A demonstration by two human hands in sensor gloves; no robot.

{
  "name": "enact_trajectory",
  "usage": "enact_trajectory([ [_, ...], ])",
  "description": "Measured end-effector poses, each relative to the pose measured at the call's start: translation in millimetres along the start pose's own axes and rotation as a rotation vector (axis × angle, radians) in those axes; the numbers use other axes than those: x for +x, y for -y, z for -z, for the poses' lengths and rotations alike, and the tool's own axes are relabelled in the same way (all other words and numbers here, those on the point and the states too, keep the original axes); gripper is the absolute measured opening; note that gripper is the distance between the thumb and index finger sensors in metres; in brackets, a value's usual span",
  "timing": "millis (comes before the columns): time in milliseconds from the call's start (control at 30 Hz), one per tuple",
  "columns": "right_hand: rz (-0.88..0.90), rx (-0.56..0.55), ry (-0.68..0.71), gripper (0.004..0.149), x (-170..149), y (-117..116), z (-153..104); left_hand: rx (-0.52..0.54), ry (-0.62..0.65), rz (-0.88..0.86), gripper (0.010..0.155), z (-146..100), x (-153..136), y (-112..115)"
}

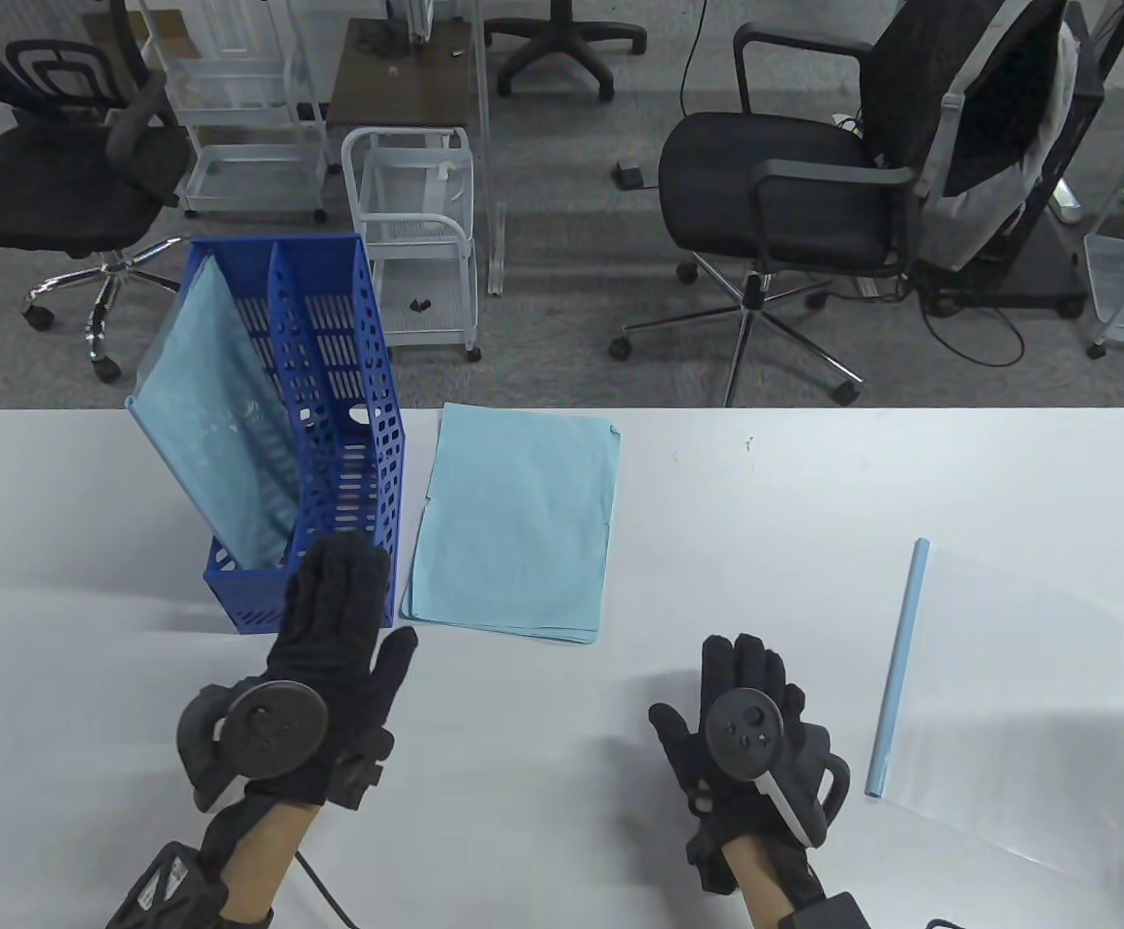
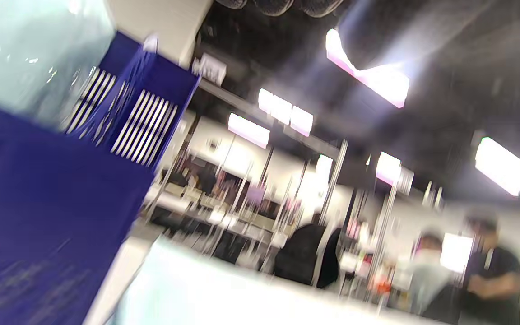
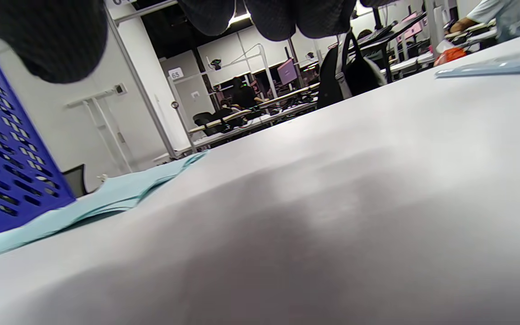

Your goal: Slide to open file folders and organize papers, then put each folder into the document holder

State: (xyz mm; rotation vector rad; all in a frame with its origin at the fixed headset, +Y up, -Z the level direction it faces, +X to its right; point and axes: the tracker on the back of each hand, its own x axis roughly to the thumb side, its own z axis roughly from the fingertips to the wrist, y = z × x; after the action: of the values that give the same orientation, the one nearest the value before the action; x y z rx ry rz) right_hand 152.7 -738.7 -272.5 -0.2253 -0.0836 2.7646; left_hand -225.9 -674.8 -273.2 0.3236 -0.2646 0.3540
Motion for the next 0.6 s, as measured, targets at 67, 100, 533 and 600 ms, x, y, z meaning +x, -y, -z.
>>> enact_trajectory([
  [67,-0.042,0.008,-0.029,0.086,-3,2,2,-0.127,-0.036,0.073,0.079,-9,0,19],
  [100,-0.063,0.011,-0.047,0.085,-4,2,3,-0.164,-0.051,0.088,0.080,-12,0,26],
  [533,-0.331,0.026,-0.582,0.085,-88,20,34,-0.449,-0.260,0.096,0.080,-46,-21,53],
  [600,-0.305,0.089,-0.656,0.086,-103,16,35,-0.461,-0.277,0.078,0.080,-47,-25,51],
])
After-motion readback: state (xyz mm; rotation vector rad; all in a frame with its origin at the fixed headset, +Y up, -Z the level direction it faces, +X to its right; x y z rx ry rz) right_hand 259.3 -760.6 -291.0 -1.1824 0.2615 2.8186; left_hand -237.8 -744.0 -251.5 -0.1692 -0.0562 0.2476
